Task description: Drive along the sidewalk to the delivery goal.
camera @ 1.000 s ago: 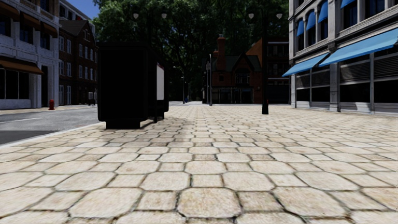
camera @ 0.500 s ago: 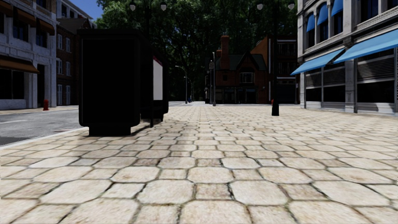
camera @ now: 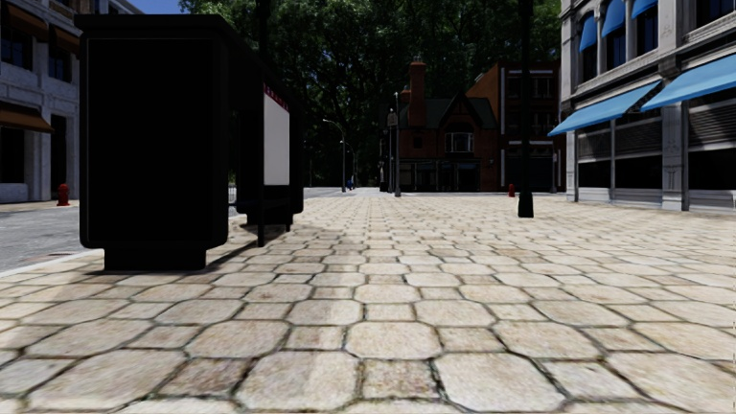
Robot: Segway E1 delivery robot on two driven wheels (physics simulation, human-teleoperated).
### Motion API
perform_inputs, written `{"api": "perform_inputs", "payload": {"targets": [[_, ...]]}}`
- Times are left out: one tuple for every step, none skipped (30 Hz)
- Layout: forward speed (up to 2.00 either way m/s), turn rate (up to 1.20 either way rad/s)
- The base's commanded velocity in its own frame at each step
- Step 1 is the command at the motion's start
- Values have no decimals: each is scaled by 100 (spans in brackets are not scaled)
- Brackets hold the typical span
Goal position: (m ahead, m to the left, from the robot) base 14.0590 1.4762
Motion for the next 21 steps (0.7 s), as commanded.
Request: {"api": "perform_inputs", "payload": {"targets": [[200, 0], [200, 0], [200, 0], [200, 0], [200, 0], [200, 0], [200, 0], [200, 0], [200, 0], [200, 0], [200, 0], [200, 0], [200, 0], [200, 0], [200, 0], [200, 0], [200, 0], [200, 0], [200, 0], [200, 0], [200, 0]]}}
